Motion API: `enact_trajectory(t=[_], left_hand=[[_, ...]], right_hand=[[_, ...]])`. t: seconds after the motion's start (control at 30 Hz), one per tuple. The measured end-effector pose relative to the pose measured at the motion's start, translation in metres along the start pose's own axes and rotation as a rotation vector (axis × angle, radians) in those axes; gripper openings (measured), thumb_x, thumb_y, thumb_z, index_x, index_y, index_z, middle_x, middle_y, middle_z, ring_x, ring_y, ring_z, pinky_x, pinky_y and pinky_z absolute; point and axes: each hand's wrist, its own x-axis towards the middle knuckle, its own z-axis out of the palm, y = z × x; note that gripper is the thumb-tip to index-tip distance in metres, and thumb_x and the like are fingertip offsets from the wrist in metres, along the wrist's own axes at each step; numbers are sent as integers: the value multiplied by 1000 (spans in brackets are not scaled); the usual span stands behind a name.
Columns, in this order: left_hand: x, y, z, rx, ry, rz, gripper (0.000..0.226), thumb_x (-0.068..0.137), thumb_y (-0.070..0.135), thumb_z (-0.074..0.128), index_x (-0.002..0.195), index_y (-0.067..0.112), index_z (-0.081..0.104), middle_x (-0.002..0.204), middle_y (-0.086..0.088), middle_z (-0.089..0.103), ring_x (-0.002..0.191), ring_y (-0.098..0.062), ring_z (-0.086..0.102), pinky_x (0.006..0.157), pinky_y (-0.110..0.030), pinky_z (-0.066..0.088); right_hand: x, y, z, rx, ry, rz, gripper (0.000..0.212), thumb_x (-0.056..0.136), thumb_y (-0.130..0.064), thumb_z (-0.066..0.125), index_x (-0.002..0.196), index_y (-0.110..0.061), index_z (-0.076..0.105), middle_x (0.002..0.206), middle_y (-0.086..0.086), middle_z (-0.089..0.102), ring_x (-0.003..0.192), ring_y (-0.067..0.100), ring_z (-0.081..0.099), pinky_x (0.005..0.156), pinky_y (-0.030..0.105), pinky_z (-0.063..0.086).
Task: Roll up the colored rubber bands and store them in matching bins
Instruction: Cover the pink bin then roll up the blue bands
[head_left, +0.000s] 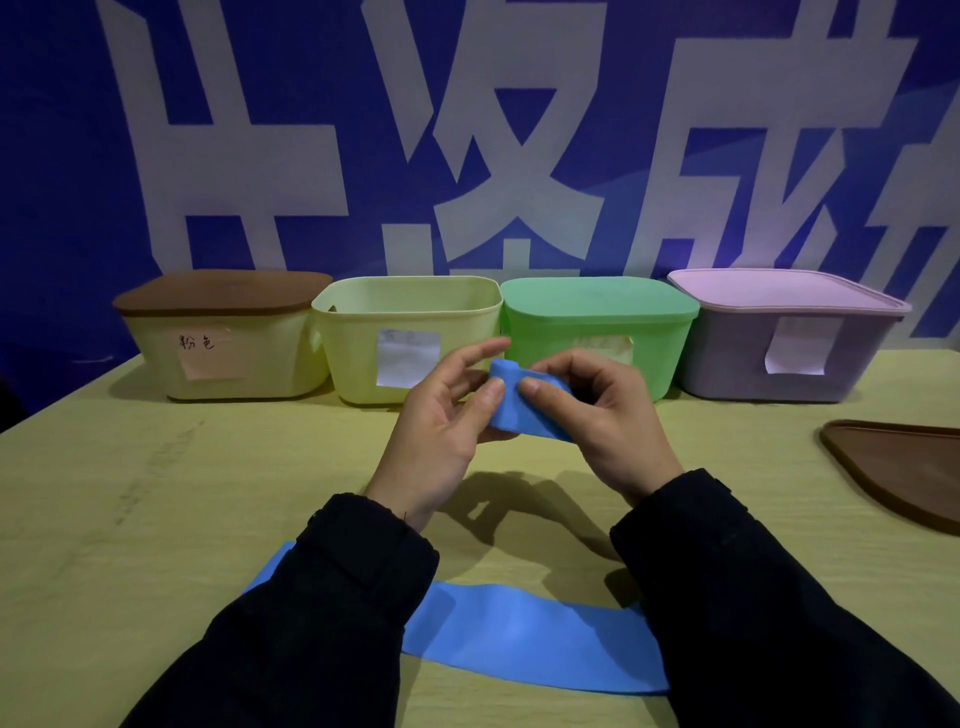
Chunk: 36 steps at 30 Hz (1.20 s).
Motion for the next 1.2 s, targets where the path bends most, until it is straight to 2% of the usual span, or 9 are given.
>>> enact_trajectory(t=[0.2, 0.3, 0.5, 0.67, 0.73, 0.8, 0.93, 1.1, 1.2], left_hand=[[-1, 3, 2, 25, 26, 16, 29, 94, 6, 67, 120, 17, 62, 111, -13, 71, 88, -18, 72, 74, -30, 60], [0, 2, 1, -16, 31, 15, 31, 97, 6, 63, 126, 16, 58, 111, -12, 74, 97, -21, 72, 84, -34, 60], [2, -3, -1, 24, 45, 37, 23, 102, 7, 55, 122, 13, 65, 116, -10, 72, 101, -20, 70, 92, -35, 56], [2, -1, 0, -22, 17, 10, 22, 101, 17, 55, 118, 23, 67, 94, -8, 67, 90, -13, 67, 78, -27, 55], [2, -1, 0, -15, 25, 8, 20, 94, 22, 63, 113, 21, 67, 98, -11, 71, 91, -15, 67, 77, -26, 55], [2, -1, 0, 15, 50, 29, 23, 93, 13, 71, 114, 20, 64, 103, -10, 75, 93, -17, 69, 81, -27, 56], [3, -1, -2, 7, 97, 31, 26, 95, 7, 66, 119, 18, 63, 108, -4, 76, 101, -16, 70, 89, -29, 55], [2, -1, -5, 28, 108, 44, 24, 94, 13, 69, 117, 21, 69, 113, -5, 73, 103, -24, 71, 94, -41, 57], [3, -1, -5, 14, 107, 38, 30, 96, 9, 66, 124, 18, 65, 112, -6, 75, 107, -24, 70, 95, -38, 57]], right_hand=[[1, 3, 3, -25, 33, 32, 11, 86, -22, 77, 83, -17, 68, 71, -6, 63, 66, 9, 53, 60, 23, 44], [2, 1, 1, 40, -4, 87, 15, 81, -31, 77, 83, -19, 67, 70, 0, 61, 64, 10, 50, 57, 22, 39], [3, -2, -1, 42, 56, 113, 14, 84, -16, 80, 76, -17, 68, 64, -9, 64, 59, 6, 53, 54, 17, 41], [0, -2, 0, -10, 24, 63, 18, 89, -17, 75, 76, -13, 63, 64, -12, 56, 60, 5, 47, 55, 17, 37], [0, -2, 1, -39, 24, 49, 17, 91, -18, 73, 80, -10, 62, 67, -10, 56, 61, 5, 48, 56, 18, 38], [1, -3, 2, 12, 38, 64, 16, 91, -16, 72, 82, -8, 62, 69, -7, 59, 61, 9, 53, 56, 19, 42], [1, -7, 4, 257, 29, 170, 13, 84, -17, 73, 86, -7, 64, 71, 3, 65, 55, 19, 58, 54, 28, 50], [1, -4, 5, 291, 34, 179, 12, 83, -20, 73, 72, -15, 74, 69, 1, 63, 61, 13, 50, 56, 23, 43], [0, -3, 6, 292, 9, 156, 14, 87, -20, 74, 73, -16, 75, 73, 4, 62, 66, 15, 50, 59, 25, 42]])
